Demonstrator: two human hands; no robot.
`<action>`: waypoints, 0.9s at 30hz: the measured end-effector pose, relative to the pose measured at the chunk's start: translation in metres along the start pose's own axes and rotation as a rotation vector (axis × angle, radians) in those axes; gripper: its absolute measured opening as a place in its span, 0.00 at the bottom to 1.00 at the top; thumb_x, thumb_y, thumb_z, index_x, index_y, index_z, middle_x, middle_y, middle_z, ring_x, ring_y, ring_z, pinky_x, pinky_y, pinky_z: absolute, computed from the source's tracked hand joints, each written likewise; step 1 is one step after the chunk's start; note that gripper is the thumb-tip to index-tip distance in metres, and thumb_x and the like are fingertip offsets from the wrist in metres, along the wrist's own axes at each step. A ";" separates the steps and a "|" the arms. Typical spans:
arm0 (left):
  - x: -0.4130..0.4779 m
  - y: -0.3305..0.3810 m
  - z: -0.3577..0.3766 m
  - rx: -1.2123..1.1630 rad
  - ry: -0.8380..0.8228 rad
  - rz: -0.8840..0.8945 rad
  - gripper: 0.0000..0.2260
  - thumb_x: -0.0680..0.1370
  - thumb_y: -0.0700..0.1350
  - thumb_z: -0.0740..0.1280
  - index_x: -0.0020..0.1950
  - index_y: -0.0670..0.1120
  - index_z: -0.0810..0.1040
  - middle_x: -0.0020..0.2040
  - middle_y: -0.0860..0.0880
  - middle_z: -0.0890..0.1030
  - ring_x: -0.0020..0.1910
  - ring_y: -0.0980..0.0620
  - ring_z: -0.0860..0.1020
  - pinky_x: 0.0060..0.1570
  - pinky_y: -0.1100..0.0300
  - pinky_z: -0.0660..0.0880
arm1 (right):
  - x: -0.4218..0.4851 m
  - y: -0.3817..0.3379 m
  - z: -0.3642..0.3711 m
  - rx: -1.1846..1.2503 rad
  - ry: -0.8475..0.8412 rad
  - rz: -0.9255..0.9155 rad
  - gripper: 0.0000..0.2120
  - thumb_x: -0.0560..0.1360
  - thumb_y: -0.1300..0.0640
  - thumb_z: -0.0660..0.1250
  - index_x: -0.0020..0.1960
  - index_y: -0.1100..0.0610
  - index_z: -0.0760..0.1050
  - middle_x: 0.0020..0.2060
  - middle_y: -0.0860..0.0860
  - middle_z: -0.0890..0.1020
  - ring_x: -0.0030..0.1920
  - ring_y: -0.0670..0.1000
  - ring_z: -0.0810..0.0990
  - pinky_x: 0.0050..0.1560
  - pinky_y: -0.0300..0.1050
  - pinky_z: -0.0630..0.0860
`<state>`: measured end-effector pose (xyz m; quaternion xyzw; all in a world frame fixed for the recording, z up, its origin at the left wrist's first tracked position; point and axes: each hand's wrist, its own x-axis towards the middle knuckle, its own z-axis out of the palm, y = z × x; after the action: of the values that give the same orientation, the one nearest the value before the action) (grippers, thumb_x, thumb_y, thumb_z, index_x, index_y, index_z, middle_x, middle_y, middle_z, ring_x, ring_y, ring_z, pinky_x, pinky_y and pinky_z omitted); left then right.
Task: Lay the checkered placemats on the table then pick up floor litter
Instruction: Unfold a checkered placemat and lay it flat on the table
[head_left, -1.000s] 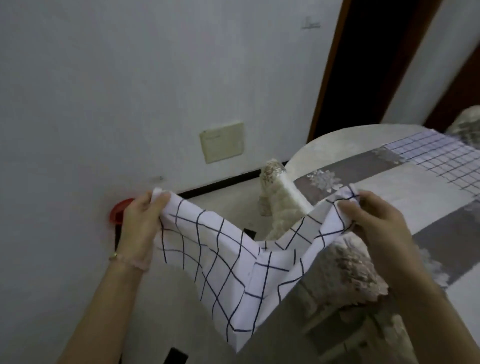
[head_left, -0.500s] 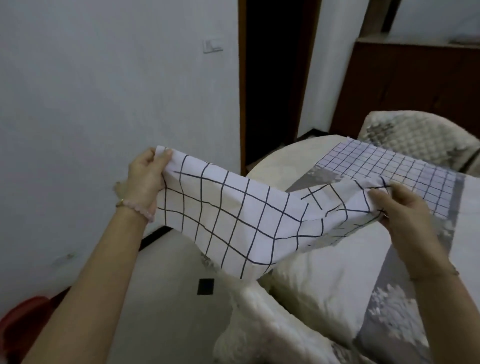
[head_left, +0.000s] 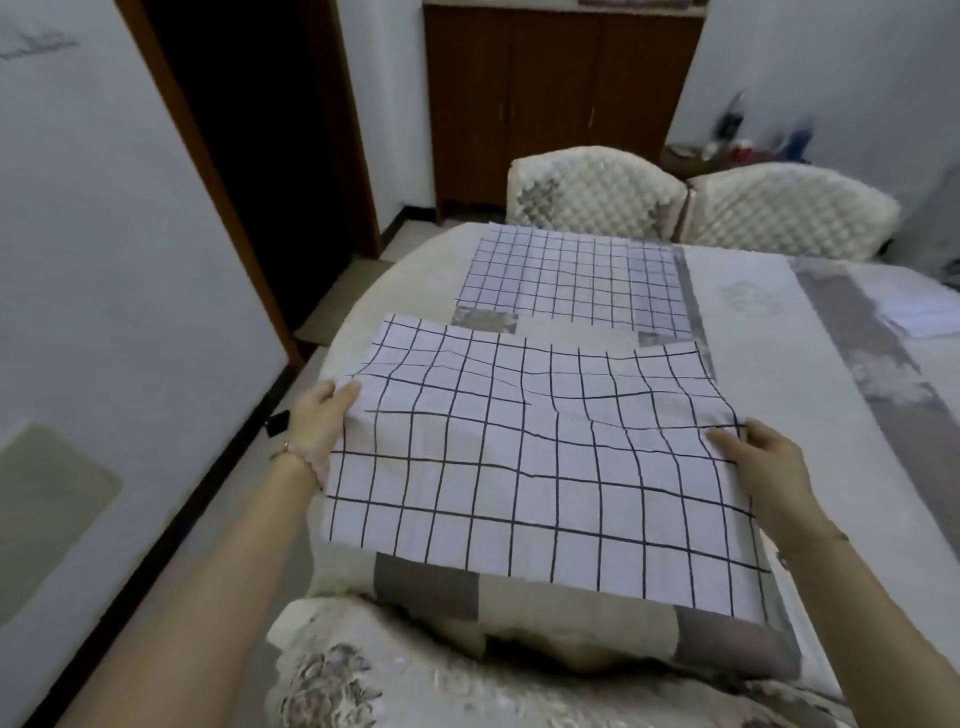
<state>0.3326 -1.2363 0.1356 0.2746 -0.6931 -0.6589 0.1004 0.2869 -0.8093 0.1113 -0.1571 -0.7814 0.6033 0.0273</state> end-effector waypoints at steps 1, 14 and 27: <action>0.011 -0.009 0.006 0.031 -0.023 -0.016 0.10 0.77 0.43 0.64 0.36 0.47 0.71 0.39 0.49 0.74 0.45 0.51 0.73 0.50 0.56 0.73 | 0.005 0.009 0.002 -0.023 0.018 0.033 0.08 0.81 0.68 0.69 0.44 0.58 0.81 0.31 0.48 0.84 0.34 0.47 0.82 0.30 0.24 0.77; 0.078 -0.096 0.027 0.323 -0.152 -0.302 0.21 0.75 0.44 0.69 0.59 0.30 0.71 0.54 0.33 0.77 0.56 0.36 0.75 0.63 0.40 0.66 | 0.028 0.081 0.020 -0.175 0.114 0.318 0.04 0.79 0.65 0.72 0.50 0.66 0.79 0.45 0.57 0.75 0.48 0.55 0.72 0.38 0.40 0.67; 0.048 -0.103 0.060 1.125 -0.092 0.351 0.18 0.75 0.42 0.66 0.64 0.42 0.72 0.61 0.41 0.74 0.58 0.40 0.72 0.54 0.49 0.72 | 0.020 0.085 0.043 -0.661 0.250 0.067 0.18 0.79 0.63 0.65 0.67 0.68 0.77 0.62 0.67 0.81 0.63 0.70 0.78 0.66 0.58 0.72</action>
<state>0.2884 -1.2070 0.0189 0.1381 -0.9747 -0.1748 0.0167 0.2758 -0.8247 0.0159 -0.2555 -0.9194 0.2946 0.0507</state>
